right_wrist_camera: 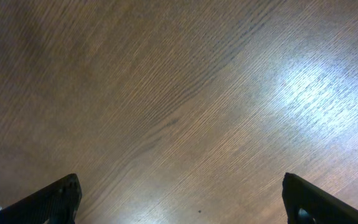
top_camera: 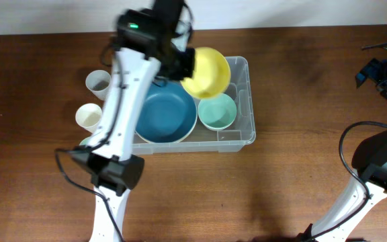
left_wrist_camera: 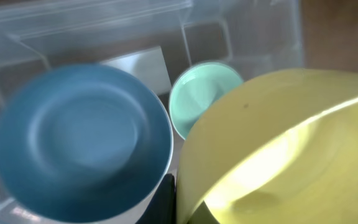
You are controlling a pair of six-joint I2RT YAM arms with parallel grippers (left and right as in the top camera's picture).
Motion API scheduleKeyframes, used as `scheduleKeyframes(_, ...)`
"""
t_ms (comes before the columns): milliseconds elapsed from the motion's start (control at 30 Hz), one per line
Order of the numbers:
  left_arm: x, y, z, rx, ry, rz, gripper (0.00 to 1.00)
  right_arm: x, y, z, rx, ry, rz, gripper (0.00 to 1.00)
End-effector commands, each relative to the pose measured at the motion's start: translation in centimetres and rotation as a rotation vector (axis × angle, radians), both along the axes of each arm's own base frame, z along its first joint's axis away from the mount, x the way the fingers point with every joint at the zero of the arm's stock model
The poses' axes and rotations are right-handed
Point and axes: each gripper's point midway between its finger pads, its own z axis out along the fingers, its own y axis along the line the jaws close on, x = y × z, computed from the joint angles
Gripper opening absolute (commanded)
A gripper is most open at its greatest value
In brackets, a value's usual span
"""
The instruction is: Pack container
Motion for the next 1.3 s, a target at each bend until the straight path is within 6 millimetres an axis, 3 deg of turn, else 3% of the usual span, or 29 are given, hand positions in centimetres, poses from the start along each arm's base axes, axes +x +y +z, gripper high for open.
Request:
scheduleKeyframes(0, -0.4, -1.1, -3.0, 0.075, 0.037, -0.012, 0.01, -0.3, 0.0, 1.2, -0.023, -0.021, -0.007, 0.99)
scheduleKeyframes(133, -1.1, -3.9, -5.8, 0.035, 0.088, -0.049, 0.01, -0.3, 0.0, 1.2, -0.023, -0.021, -0.007, 0.99)
scheduleKeyframes(233, -1.0, -4.2, -8.3, 0.033, 0.124, -0.028, 0.01, -0.3, 0.0, 1.2, -0.023, -0.021, -0.007, 0.99)
scheduleKeyframes(533, -0.9, -4.3, -12.5, 0.047, 0.155, -0.024, 0.02, -0.3, 0.0, 1.2, -0.023, -0.021, -0.007, 0.99)
scheduleKeyframes(767, 0.1, -4.0, -13.4, 0.035, 0.138, 0.005, 0.02, -0.3, 0.0, 1.2, -0.023, -0.021, -0.007, 0.99)
scheduleKeyframes(1067, 0.2, -3.7, -13.4, 0.037, 0.142, 0.012, 0.22, -0.3, 0.0, 1.2, -0.023, -0.021, -0.007, 0.99)
scheduleKeyframes(1267, 0.2, -3.7, -13.5, 0.038, 0.143, 0.012, 0.25, -0.3, 0.0, 1.2, -0.023, -0.021, -0.007, 0.99)
